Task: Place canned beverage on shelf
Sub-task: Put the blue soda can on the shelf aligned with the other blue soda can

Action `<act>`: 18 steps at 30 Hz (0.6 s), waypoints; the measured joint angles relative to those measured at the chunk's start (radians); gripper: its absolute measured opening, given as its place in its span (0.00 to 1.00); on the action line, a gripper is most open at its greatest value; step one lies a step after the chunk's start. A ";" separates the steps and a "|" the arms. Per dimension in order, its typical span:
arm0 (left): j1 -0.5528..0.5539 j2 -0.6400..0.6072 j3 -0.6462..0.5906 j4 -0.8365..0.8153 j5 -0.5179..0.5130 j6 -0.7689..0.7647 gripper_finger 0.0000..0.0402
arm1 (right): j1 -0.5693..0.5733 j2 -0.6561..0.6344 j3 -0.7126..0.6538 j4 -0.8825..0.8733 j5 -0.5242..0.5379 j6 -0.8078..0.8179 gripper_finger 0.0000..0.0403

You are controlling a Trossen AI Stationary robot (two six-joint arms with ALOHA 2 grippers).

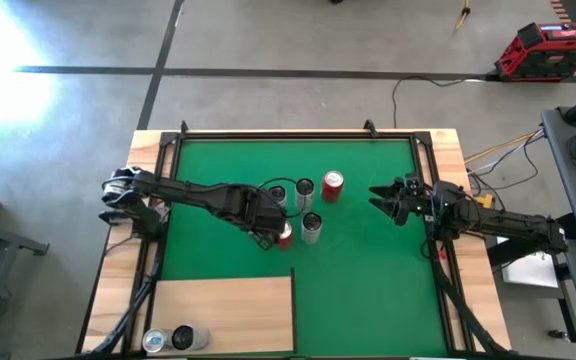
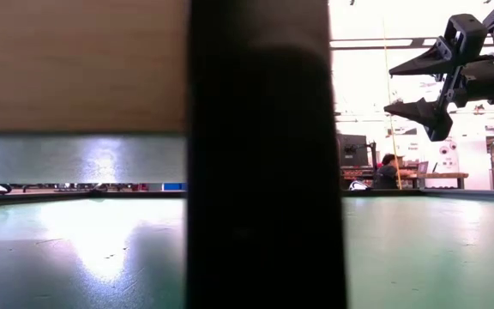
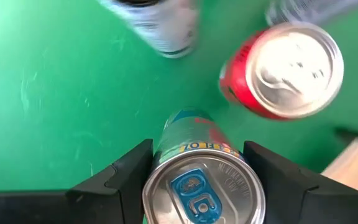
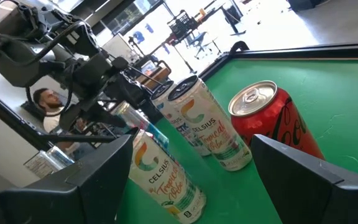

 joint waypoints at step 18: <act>0.000 0.004 -0.022 0.084 0.152 0.553 0.56 | 0.000 0.000 0.000 0.000 0.000 0.000 0.79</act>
